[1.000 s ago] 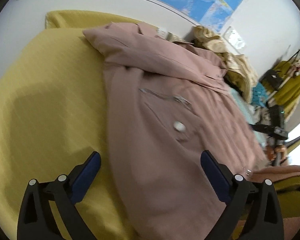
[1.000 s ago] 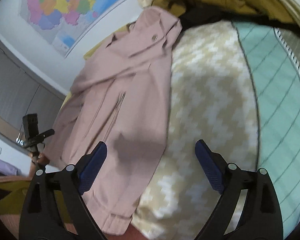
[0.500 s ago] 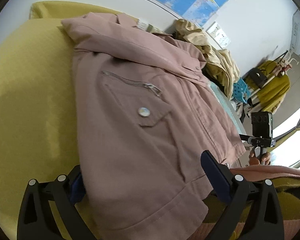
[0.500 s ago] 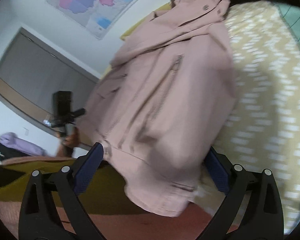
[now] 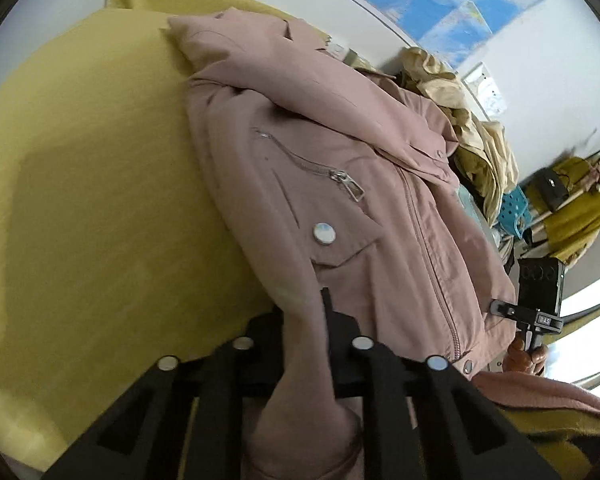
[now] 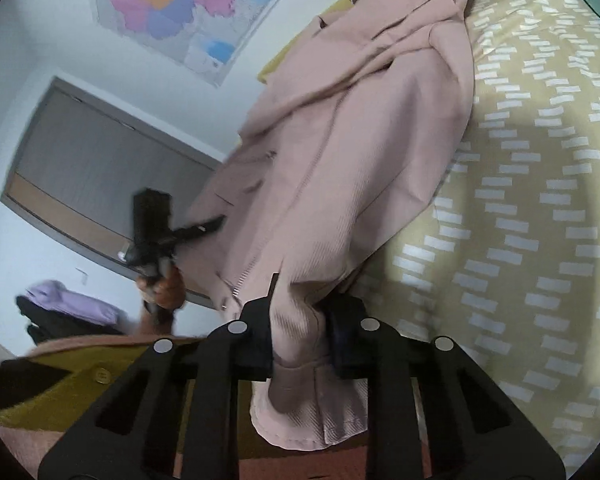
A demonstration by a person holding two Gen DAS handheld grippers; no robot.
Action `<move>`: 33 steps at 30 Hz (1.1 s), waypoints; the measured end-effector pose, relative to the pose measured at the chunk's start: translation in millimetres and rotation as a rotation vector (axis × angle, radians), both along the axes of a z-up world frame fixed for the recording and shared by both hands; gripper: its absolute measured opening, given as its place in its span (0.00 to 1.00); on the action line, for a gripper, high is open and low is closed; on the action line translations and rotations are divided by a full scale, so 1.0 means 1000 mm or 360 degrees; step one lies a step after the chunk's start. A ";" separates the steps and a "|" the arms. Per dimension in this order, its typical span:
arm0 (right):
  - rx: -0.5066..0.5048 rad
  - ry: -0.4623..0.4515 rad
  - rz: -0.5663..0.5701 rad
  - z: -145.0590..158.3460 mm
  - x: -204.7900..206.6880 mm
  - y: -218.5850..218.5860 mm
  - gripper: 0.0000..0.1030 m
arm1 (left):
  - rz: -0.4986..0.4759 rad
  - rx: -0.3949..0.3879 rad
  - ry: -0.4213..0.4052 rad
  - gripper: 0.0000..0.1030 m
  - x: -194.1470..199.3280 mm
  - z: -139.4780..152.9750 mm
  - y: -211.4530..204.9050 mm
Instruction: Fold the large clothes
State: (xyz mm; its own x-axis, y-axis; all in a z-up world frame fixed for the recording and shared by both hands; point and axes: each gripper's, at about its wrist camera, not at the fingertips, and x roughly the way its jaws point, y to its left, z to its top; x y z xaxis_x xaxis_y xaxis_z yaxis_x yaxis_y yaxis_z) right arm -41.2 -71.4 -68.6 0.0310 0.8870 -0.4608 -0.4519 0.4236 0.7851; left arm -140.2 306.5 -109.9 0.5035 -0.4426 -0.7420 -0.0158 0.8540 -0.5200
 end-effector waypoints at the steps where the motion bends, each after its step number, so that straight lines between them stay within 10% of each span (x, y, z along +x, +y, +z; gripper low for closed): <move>1: -0.0016 -0.0023 -0.0004 0.002 -0.001 -0.001 0.27 | 0.0009 -0.0005 0.0002 0.14 0.000 0.001 0.001; 3: 0.0028 0.0042 0.0011 -0.004 -0.001 -0.003 0.51 | -0.0005 -0.0094 0.0020 0.35 0.000 -0.001 0.007; 9: 0.0011 -0.0017 0.0023 -0.004 -0.003 0.005 0.44 | -0.0143 -0.0092 -0.0082 0.70 -0.001 0.004 -0.012; 10: -0.0001 -0.0014 0.0011 -0.006 -0.002 0.008 0.25 | -0.0144 -0.0048 -0.0090 0.64 0.000 0.005 -0.018; 11: -0.0008 0.0011 -0.0001 -0.009 0.001 0.010 0.17 | -0.0147 -0.0024 -0.0080 0.33 0.001 0.004 -0.022; 13: 0.0045 0.0032 -0.0015 -0.010 0.002 0.009 0.12 | -0.0095 -0.0007 -0.0037 0.07 0.002 0.001 -0.020; 26: 0.0494 -0.0289 -0.0001 0.083 -0.036 -0.031 0.08 | 0.0083 -0.0080 -0.0503 0.01 -0.064 0.098 0.014; 33: 0.0389 -0.0204 -0.0045 0.070 -0.034 -0.036 0.08 | 0.0124 -0.0147 -0.0402 0.01 -0.063 0.082 0.020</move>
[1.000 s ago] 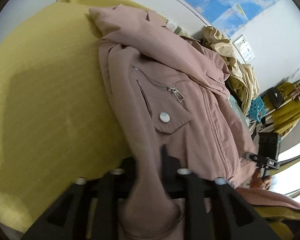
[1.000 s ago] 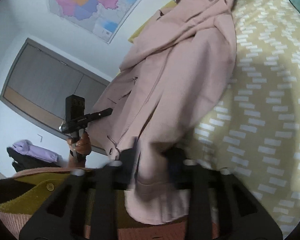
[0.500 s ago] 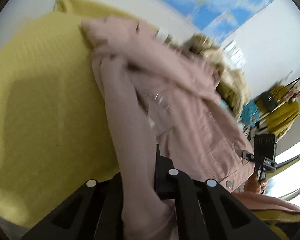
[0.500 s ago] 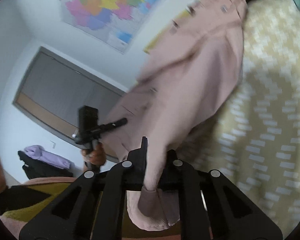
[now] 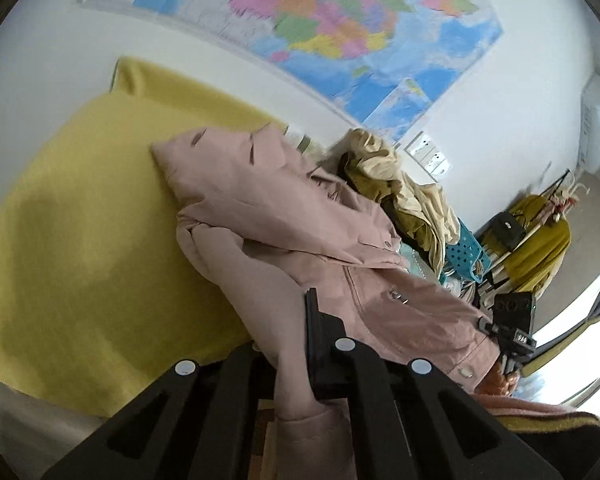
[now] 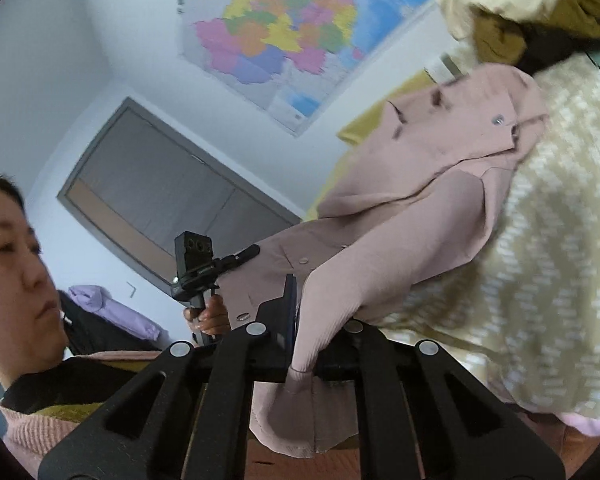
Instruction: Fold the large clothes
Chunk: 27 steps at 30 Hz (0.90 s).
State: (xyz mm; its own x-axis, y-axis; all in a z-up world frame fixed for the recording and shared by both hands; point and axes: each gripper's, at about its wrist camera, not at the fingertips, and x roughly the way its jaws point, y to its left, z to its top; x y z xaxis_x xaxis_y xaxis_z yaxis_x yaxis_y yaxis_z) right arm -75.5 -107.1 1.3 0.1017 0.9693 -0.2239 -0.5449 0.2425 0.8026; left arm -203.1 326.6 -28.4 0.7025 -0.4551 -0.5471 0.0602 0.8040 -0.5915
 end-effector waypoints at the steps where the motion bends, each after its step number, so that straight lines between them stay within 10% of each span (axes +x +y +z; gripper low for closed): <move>1: 0.0008 0.0020 0.0005 -0.001 0.001 0.001 0.08 | 0.0013 -0.0008 0.0010 0.01 0.002 -0.001 0.002; 27: 0.0079 -0.0051 -0.0205 0.083 0.155 0.025 0.09 | 0.0051 0.0197 -0.0034 0.02 0.152 0.095 0.036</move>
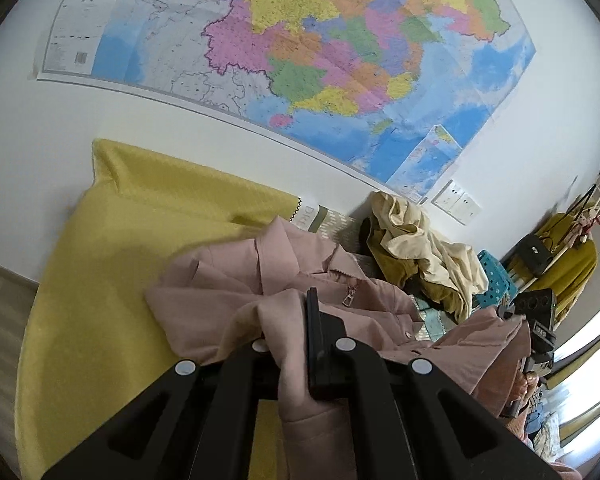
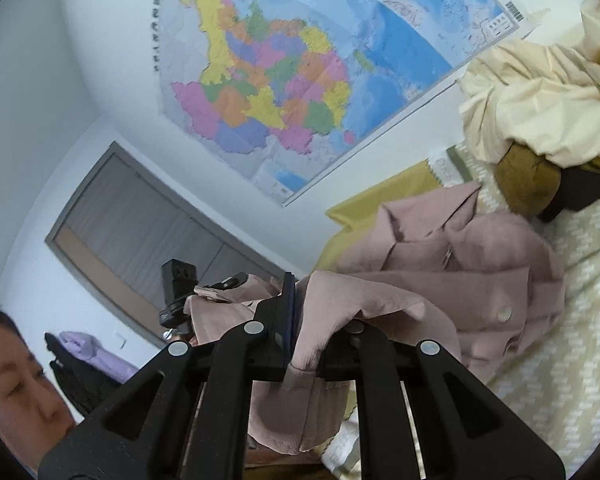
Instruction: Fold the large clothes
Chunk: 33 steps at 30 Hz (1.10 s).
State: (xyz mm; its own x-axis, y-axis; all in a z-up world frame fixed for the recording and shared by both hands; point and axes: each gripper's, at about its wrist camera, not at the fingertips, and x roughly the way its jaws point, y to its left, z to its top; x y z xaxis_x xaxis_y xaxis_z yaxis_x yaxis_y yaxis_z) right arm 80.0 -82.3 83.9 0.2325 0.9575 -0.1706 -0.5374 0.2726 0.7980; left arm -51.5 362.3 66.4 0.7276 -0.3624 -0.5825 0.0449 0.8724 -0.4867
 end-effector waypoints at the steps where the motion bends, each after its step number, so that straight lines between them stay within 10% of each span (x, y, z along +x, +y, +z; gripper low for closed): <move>1: -0.0003 0.0001 0.0002 0.000 0.004 0.001 0.09 | 0.0002 0.0013 0.0011 0.02 0.006 0.000 0.000; 33: -0.0182 0.0410 -0.0157 -0.061 0.135 0.024 0.14 | 0.0071 0.0086 0.0462 0.02 0.161 -0.057 0.023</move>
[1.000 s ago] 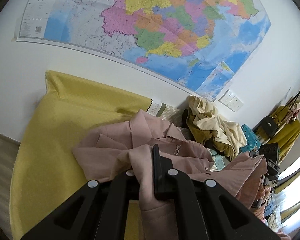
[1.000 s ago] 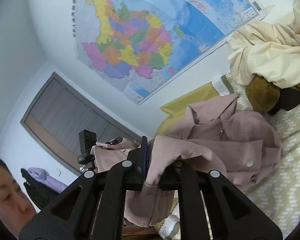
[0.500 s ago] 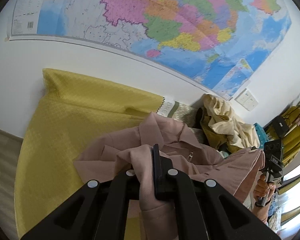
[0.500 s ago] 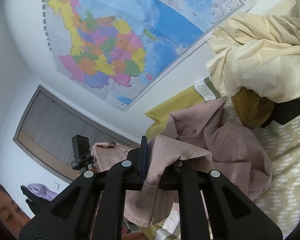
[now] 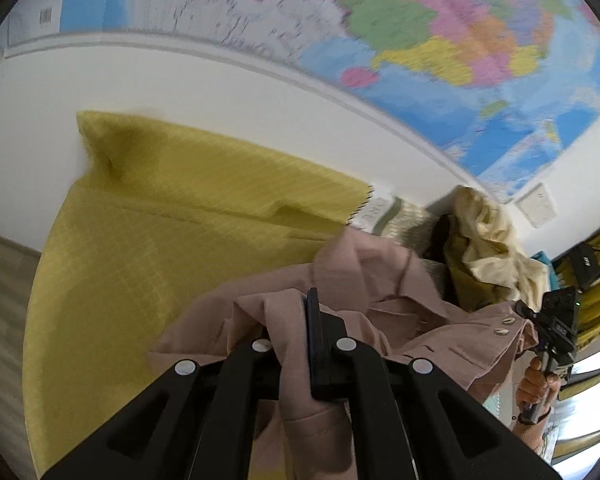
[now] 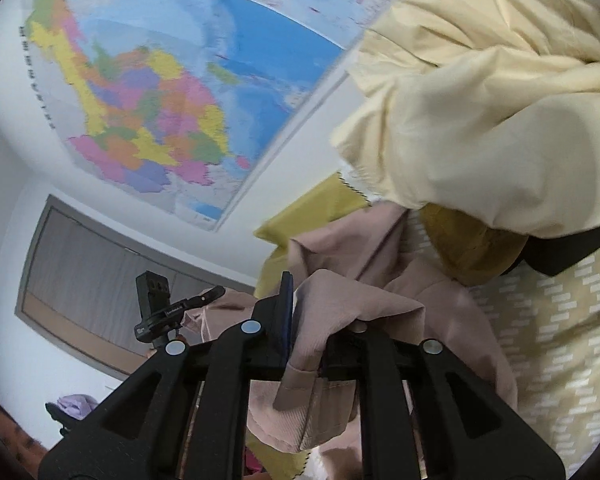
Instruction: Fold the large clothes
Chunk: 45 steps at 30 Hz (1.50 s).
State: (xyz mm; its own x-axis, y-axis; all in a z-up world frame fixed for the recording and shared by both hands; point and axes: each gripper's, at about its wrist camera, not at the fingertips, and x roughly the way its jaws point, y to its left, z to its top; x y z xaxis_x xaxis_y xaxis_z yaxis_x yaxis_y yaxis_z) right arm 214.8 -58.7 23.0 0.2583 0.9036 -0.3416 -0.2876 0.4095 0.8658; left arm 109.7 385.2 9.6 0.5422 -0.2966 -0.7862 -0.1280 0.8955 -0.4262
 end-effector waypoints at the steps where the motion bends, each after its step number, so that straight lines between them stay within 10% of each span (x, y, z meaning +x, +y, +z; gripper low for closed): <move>1: -0.0011 0.0021 -0.0008 -0.003 0.003 0.001 0.17 | 0.0006 -0.0013 0.0028 0.02 0.007 -0.006 0.002; 9: -0.0123 -0.0073 -0.0023 0.004 0.001 0.006 0.57 | 0.0029 -0.0121 0.0233 0.08 0.050 -0.053 0.015; 12: -0.0197 -0.0171 -0.0054 0.017 -0.011 0.005 0.66 | 0.0015 -0.0239 0.0213 0.28 0.051 -0.057 0.020; 14: -0.0321 -0.0306 -0.0083 0.029 -0.024 0.008 0.68 | 0.0030 -0.0312 0.0118 0.58 0.043 -0.050 0.026; 18: -0.0510 -0.0536 -0.0026 0.040 -0.051 0.026 0.69 | -0.0038 -0.0399 -0.0175 0.71 0.012 -0.021 0.029; 27: -0.1025 -0.0750 0.0180 0.011 -0.053 0.101 0.82 | -0.0558 0.0435 -0.0253 0.80 -0.009 -0.023 -0.077; 32: -0.1316 -0.0701 0.0212 -0.026 -0.035 0.121 0.82 | -0.0703 0.0855 -0.0159 0.77 0.016 -0.060 -0.124; 33: -0.1332 -0.0681 0.0221 -0.032 -0.033 0.121 0.79 | -0.0702 0.0876 -0.0139 0.63 0.021 -0.064 -0.124; 37: -0.1305 -0.0682 0.0223 -0.031 -0.026 0.117 0.17 | -0.0607 0.0735 -0.0169 0.03 0.048 -0.050 -0.113; 45: -0.1150 -0.0664 0.0067 -0.007 -0.003 0.115 0.10 | -0.0319 0.0703 -0.0071 0.11 0.105 -0.044 -0.093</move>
